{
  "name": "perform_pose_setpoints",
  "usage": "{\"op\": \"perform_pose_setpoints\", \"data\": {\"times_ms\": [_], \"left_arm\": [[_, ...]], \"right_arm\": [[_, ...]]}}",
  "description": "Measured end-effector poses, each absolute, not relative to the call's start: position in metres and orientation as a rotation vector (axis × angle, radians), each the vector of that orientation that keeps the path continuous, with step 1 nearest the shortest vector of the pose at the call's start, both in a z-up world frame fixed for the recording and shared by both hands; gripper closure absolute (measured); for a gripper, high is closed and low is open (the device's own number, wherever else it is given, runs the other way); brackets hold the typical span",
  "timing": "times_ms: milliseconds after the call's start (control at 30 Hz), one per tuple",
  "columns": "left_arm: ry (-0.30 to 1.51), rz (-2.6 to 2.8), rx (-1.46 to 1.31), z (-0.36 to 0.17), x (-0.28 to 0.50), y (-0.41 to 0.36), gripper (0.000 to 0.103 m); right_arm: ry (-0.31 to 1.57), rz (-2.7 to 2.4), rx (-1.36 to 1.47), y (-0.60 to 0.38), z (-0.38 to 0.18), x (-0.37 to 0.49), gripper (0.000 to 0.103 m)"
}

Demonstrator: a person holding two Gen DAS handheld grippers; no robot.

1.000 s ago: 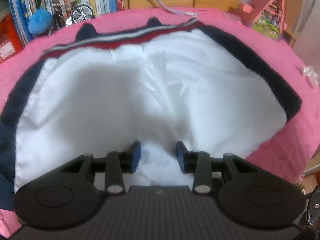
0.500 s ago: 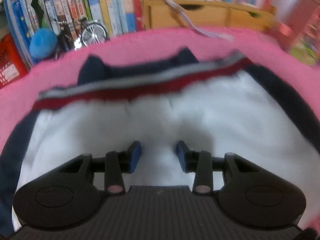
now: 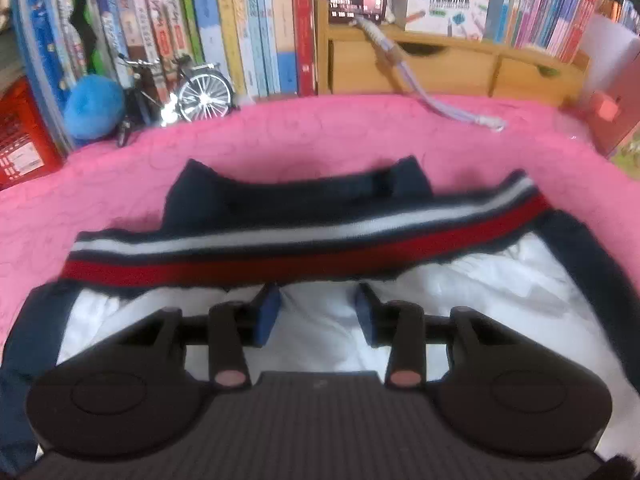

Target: Fold clothes

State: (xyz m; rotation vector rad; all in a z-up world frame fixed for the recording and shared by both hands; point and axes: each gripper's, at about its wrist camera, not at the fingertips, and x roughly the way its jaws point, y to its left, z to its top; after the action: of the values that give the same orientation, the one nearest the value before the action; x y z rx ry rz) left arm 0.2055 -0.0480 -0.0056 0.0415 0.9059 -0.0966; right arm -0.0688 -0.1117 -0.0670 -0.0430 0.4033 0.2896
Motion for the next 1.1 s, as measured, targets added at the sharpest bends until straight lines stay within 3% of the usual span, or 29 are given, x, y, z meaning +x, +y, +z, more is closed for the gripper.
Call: {"op": "perform_pose_setpoints", "data": {"times_ms": [467, 933, 1100], "left_arm": [[1.005, -0.288, 0.101, -0.012, 0.077, -0.043, 0.063], [0.873, -0.070, 0.015, -0.024, 0.210, -0.047, 0.062], [0.854, -0.076, 0.039, -0.026, 0.211, -0.046, 0.061]], "right_arm": [[0.402, 0.284, -0.044, -0.107, -0.067, -0.070, 0.058], [0.392, 0.277, -0.059, -0.104, -0.068, -0.072, 0.058], [0.386, 0.281, -0.060, -0.104, -0.068, -0.073, 0.058]]}}
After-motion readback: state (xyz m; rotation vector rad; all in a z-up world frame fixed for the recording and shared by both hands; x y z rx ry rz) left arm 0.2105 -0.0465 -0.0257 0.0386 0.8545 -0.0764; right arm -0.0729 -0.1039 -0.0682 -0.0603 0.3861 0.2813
